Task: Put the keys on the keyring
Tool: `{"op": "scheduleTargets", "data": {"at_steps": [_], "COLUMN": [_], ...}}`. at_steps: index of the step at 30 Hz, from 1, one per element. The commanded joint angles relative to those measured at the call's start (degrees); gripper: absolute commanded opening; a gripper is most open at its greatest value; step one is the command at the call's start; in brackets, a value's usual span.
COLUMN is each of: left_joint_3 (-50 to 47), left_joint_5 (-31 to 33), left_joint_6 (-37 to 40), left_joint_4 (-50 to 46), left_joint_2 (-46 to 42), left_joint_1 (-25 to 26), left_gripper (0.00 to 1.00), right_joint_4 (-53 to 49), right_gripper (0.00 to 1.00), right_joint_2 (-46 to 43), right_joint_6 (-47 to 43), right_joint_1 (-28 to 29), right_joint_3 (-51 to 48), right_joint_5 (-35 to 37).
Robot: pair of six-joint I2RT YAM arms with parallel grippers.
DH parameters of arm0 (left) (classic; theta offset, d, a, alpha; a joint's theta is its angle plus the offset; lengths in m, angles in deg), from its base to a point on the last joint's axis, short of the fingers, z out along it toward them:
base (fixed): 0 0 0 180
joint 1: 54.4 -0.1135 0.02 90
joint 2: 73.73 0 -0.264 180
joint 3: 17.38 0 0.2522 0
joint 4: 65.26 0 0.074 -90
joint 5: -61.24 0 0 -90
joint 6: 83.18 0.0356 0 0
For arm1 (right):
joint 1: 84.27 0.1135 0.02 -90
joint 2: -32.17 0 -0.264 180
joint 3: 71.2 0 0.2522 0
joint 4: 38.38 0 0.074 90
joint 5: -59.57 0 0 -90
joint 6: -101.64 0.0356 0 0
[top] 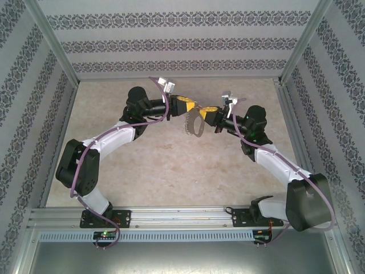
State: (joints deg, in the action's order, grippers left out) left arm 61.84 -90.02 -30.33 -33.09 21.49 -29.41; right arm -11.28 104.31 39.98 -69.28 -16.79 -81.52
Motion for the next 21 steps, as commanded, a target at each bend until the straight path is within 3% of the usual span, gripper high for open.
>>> {"op": "scheduleTargets", "data": {"at_steps": [1, 21], "left_joint_3": [-0.32, -0.85], "left_joint_5": [-0.2, -0.18], "left_joint_6": [0.96, 2.18], "left_joint_4": [3.12, 2.04], "left_joint_2": [-0.55, -1.18], "left_joint_1": [-0.64, -0.62], "left_gripper": [0.0, 0.0], "right_joint_4": [0.41, -2.59], "right_gripper": [0.0, 0.0], "right_joint_2": [-2.28, -5.92], "right_joint_6": [-1.15, -2.19], "right_joint_1": [-0.53, -2.1], "right_joint_3": [-0.98, -0.12], "right_joint_5": [-0.62, 0.76]}}
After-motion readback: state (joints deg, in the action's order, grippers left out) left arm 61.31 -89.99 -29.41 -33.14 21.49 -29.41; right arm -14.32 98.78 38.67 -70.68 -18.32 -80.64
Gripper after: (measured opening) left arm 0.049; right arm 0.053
